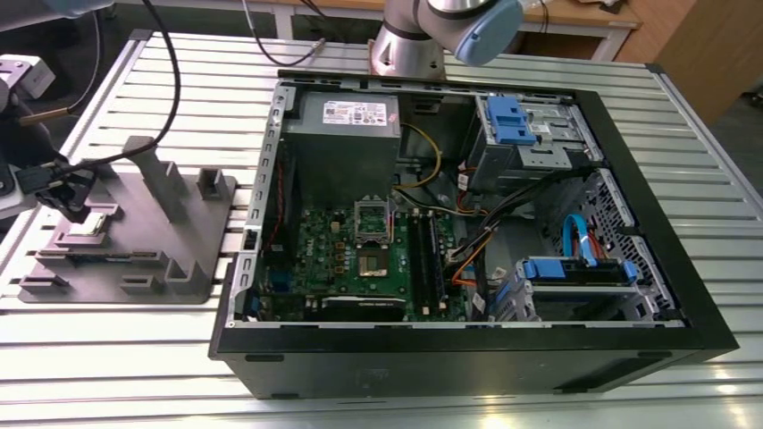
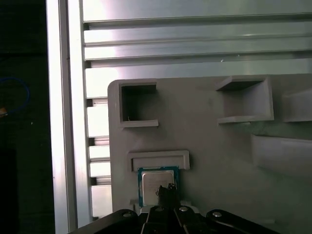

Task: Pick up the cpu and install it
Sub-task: 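Pick up the cpu and move it towards the insertion slot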

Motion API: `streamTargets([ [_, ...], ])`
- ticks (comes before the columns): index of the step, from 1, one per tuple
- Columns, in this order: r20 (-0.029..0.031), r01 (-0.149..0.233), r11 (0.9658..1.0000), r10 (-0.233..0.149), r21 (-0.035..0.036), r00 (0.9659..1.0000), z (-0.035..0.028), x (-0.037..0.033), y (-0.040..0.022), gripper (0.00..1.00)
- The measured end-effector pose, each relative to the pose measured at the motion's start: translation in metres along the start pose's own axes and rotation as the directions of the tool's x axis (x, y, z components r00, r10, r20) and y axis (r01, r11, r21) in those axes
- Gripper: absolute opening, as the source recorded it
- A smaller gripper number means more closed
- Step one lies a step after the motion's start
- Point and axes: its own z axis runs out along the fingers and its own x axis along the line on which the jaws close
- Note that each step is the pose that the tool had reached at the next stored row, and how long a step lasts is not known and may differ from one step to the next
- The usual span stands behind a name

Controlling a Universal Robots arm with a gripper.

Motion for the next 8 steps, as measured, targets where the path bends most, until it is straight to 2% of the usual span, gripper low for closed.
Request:
streamTargets([
  [4, 0.0001, 0.000, 1.0000, 0.000, -0.0001, 1.0000, 0.0052, 0.0006, 0.0014, 0.11],
  [8, 0.0000, 0.000, 1.0000, 0.000, 0.0000, 1.0000, 0.0071, 0.0032, 0.0017, 0.11],
])
